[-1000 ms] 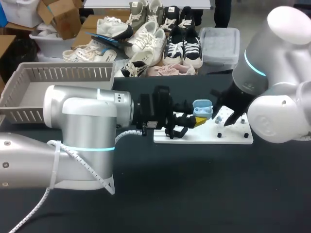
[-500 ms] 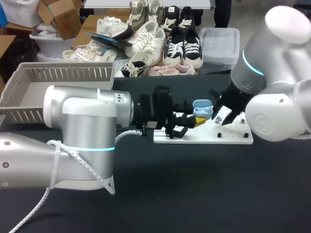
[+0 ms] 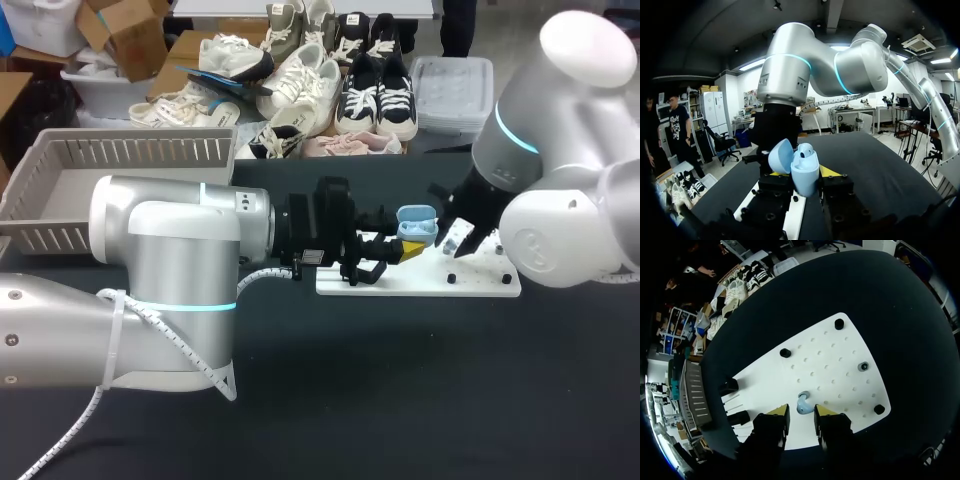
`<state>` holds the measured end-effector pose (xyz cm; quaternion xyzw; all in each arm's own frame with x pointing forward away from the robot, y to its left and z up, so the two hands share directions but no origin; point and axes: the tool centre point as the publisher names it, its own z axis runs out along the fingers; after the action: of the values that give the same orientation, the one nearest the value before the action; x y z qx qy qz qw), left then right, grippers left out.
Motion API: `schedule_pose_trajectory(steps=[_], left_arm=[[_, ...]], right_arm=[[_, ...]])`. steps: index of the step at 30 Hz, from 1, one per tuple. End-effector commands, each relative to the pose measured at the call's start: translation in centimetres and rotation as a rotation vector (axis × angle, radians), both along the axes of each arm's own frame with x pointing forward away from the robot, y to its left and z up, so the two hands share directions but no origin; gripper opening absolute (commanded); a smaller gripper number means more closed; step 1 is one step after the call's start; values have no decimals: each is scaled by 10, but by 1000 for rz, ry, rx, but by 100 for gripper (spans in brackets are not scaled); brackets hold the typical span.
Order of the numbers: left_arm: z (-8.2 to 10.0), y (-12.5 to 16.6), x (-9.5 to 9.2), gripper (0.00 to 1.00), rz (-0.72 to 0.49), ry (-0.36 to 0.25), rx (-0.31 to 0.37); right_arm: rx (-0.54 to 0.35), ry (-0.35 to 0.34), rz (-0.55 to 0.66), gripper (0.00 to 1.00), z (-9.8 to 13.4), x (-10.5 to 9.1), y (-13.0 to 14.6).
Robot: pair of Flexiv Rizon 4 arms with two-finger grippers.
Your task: Pick up each earbud case from the left stands, insert the matching earbuds, close the lid, and place the case in the box.
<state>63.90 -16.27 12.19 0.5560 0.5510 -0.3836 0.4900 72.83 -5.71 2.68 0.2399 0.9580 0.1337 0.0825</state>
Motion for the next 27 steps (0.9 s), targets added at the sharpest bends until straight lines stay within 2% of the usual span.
schedule_pose_trajectory(steps=[1,13,21,24,26,27], left_arm=[[-1,-2,-3,0,20,-7,-4],[-1,-2,-3,0,20,-7,-4],[-1,-2,-3,0,20,-7,-4],[-1,-2,-3,0,20,-7,-4],[-1,-2,-3,0,20,-7,-4],[-1,-2,-3,0,20,-7,-4]], right_arm=[[-4,5,-5,28,0,0,1],[-5,14,-10,26,-4,0,-1],[-4,17,-9,19,-5,1,-1],[-4,18,-8,14,-6,2,0],[-4,18,-7,1,-6,2,1],[-4,18,-6,0,-6,2,1]])
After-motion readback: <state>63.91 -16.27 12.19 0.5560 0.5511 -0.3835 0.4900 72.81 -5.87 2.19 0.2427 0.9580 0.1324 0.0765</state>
